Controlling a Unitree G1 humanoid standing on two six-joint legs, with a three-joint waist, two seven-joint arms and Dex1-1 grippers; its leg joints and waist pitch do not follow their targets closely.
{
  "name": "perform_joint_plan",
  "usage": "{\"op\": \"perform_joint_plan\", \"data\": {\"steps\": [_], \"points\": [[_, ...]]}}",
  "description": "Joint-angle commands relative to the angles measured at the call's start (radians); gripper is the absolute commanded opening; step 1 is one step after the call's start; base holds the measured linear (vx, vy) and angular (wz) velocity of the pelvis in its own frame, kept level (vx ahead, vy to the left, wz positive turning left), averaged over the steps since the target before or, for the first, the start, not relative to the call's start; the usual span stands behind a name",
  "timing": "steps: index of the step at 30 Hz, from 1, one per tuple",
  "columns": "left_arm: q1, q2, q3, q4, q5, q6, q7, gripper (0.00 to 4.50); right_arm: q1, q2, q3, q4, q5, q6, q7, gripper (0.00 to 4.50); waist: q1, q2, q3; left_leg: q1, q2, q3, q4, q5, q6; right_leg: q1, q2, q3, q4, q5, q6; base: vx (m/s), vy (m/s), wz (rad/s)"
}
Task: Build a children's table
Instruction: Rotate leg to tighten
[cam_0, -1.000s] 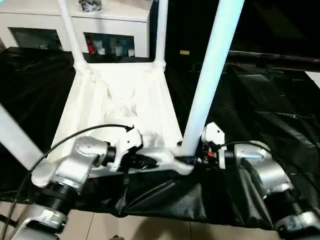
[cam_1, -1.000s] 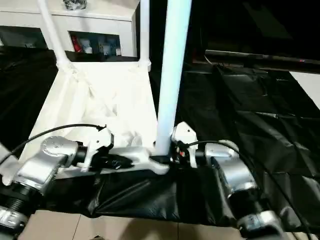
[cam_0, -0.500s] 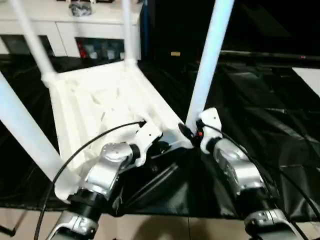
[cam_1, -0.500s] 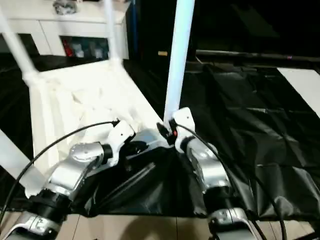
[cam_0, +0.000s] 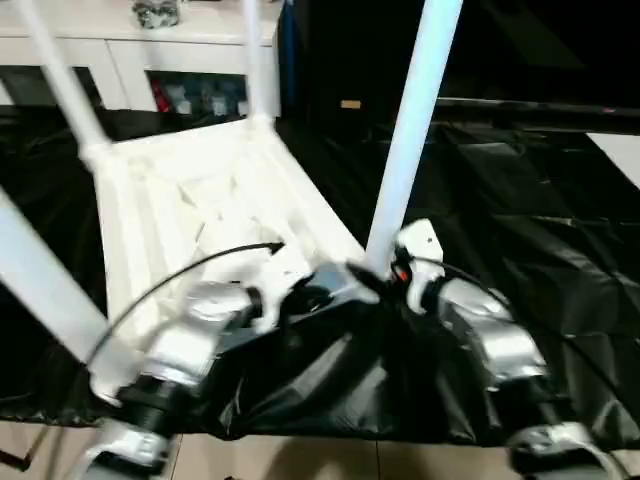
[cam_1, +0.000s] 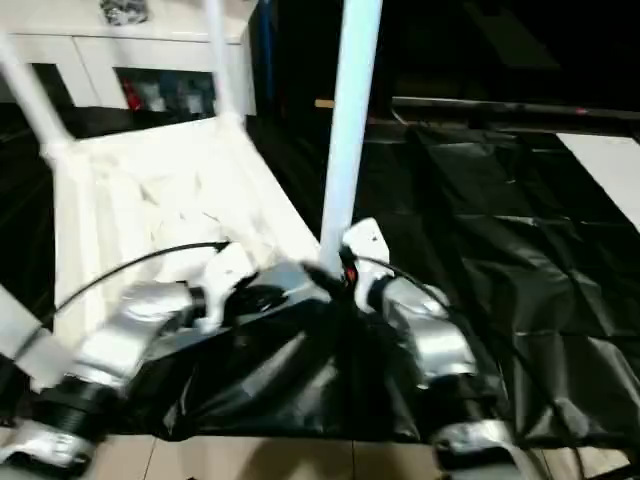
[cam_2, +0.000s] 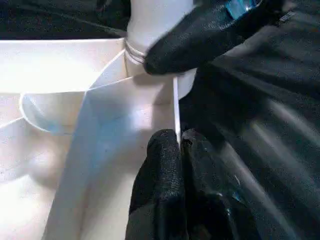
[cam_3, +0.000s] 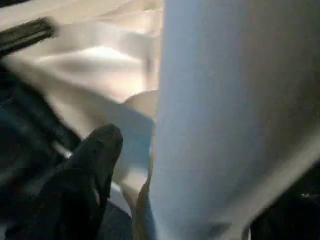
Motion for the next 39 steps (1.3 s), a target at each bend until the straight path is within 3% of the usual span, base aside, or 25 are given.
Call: {"op": "perform_joint_plan", "data": {"steps": [1,4,8,14,15,22,26,29,30,32,36,39], "points": [[-0.029,0.001,-0.025,-0.035,-0.032,-0.023,-0.08,0.0,0.007,-0.004,0.037,-0.011,-0.001,-0.002,0.063,3.6,0.004,0.0,-0.056,0.003,0.017,0.003,-0.064,-0.204,0.044,0.048,-0.045,0.033,-0.068,-0.133,-0.224,0.0,0.0,0.0],[-0.03,0.055,-0.042,-0.037,-0.062,-0.005,-0.193,0.0,0.007,-0.073,0.071,-0.034,0.017,0.012,0.213,3.6,0.005,0.003,-0.056,0.006,0.017,0.004,-0.062,-0.198,0.054,0.049,-0.044,0.033,-0.065,-0.101,-0.243,0.0,0.0,0.0],[-0.044,0.074,-0.049,-0.01,-0.063,-0.017,-0.226,0.0,0.007,-0.115,0.105,-0.045,0.016,0.029,0.288,3.44,0.016,0.002,-0.056,0.011,0.019,0.008,-0.06,-0.192,0.066,0.05,-0.043,0.033,-0.062,-0.076,-0.257,0.0,0.0,0.0],[-0.072,0.076,-0.045,0.035,-0.071,-0.03,-0.24,0.0,0.007,-0.113,0.113,-0.04,0.018,0.012,0.301,3.06,0.026,-0.003,-0.054,0.013,0.019,0.008,-0.062,-0.219,0.038,0.049,-0.048,0.035,-0.068,-0.16,-0.24,0.0,0.0,0.0],[-0.073,0.078,-0.044,0.037,-0.072,-0.03,-0.244,0.0,0.009,-0.111,0.114,-0.042,0.022,0.011,0.305,2.8,0.026,-0.004,-0.055,0.011,0.019,0.007,-0.062,-0.213,0.037,0.05,-0.049,0.035,-0.067,-0.157,-0.237,0.0,0.0,0.0],[-0.066,0.083,-0.041,0.044,-0.073,-0.039,-0.237,0.0,0.03,-0.107,0.126,-0.063,0.034,0.021,0.32,2.62,0.027,-0.002,-0.058,0.009,0.018,0.007,-0.059,-0.176,0.048,0.053,-0.046,0.033,-0.06,-0.096,-0.247,0.0,0.0,0.0],[-0.06,0.06,-0.024,0.031,-0.054,-0.028,-0.153,0.0,0.056,-0.088,0.127,-0.077,0.041,0.026,0.302,2.61,0.029,-0.001,-0.057,0.012,0.02,0.007,-0.059,-0.19,0.048,0.051,-0.047,0.033,-0.062,-0.107,-0.249,0.0,0.0,0.0],[-0.049,0.007,-0.005,0.007,-0.025,0.011,-0.014,0.0,0.076,-0.044,0.115,-0.069,0.028,0.037,0.214,2.61,0.035,0.0,-0.049,0.018,0.022,0.008,-0.065,-0.255,0.026,0.045,-0.049,0.036,-0.075,-0.207,-0.231,0.0,0.0,0.0],[-0.042,-0.029,0.005,-0.007,-0.011,0.036,0.065,0.0,0.079,-0.008,0.105,-0.048,0.0,0.02,0.121,2.61,0.036,0.004,-0.047,0.021,0.024,0.006,-0.068,-0.284,0.009,0.042,-0.05,0.036,-0.08,-0.26,-0.218,0.0,0.0,0.0],[-0.032,-0.058,0.01,-0.027,-0.007,0.06,0.111,0.0,0.074,0.028,0.09,-0.026,-0.019,0.024,0.034,2.61,0.031,0.001,-0.043,0.018,0.018,0.001,-0.072,-0.325,-0.01,0.042,-0.051,0.033,-0.089,-0.368,-0.182,0.0,0.0,0.0],[-0.009,-0.153,0.001,-0.051,0.017,0.108,0.242,0.0,0.048,0.148,0.046,0.038,-0.042,0.08,-0.203,2.61,0.005,-0.004,-0.04,0.014,0.013,-0.007,-0.075,-0.364,-0.023,0.033,-0.05,0.03,-0.104,-0.498,-0.118,0.0,0.0,0.0],[-0.012,-0.2,-0.03,-0.035,0.048,0.099,0.297,0.0,0.016,0.229,0.035,0.081,-0.075,0.095,-0.36,2.6,-0.007,-0.009,-0.042,0.013,0.009,-0.011,-0.074,-0.379,-0.024,0.03,-0.05,0.026,-0.111,-0.538,-0.095,0.0,0.0,0.0]]}}
